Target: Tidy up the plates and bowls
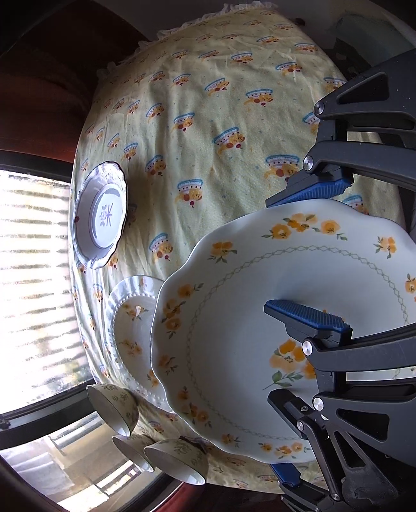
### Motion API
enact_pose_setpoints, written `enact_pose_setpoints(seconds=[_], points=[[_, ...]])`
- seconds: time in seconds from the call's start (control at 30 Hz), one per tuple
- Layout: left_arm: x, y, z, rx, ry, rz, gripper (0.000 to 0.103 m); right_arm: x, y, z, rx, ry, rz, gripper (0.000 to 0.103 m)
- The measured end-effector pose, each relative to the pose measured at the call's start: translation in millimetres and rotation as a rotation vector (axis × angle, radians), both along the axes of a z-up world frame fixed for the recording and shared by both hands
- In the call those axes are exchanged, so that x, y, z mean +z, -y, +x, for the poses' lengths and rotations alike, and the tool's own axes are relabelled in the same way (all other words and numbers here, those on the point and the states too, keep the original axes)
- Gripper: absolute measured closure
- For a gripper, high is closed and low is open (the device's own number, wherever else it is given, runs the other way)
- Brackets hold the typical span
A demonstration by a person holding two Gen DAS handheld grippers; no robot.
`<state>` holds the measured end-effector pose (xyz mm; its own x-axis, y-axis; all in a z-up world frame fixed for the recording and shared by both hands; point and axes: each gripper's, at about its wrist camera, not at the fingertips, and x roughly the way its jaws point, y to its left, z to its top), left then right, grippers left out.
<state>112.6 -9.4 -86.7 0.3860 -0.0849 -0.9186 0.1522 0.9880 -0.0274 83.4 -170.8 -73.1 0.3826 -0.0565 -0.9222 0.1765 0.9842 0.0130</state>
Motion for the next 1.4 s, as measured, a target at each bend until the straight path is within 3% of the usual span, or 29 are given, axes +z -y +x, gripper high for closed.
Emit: enact_pose_setpoints(seconds=[0.37, 0.83, 1.13, 1.4], points=[[-8, -84, 8, 0.011, 0.002, 0.012, 0.024, -7, -82, 4, -0.01, 0.009, 0.025, 0.041], [-49, -173, 30, 0.122, -0.072, 0.041, 0.025, -43, -182, 28, 0.111, -0.045, 0.049, 0.042], [-68, -181, 36, 0.125, -0.094, 0.032, 0.025, -65, -197, 37, 0.115, -0.095, 0.034, 0.043], [-68, -182, 41, 0.132, -0.107, 0.027, 0.022, -72, -193, 47, 0.115, -0.136, 0.05, 0.042]])
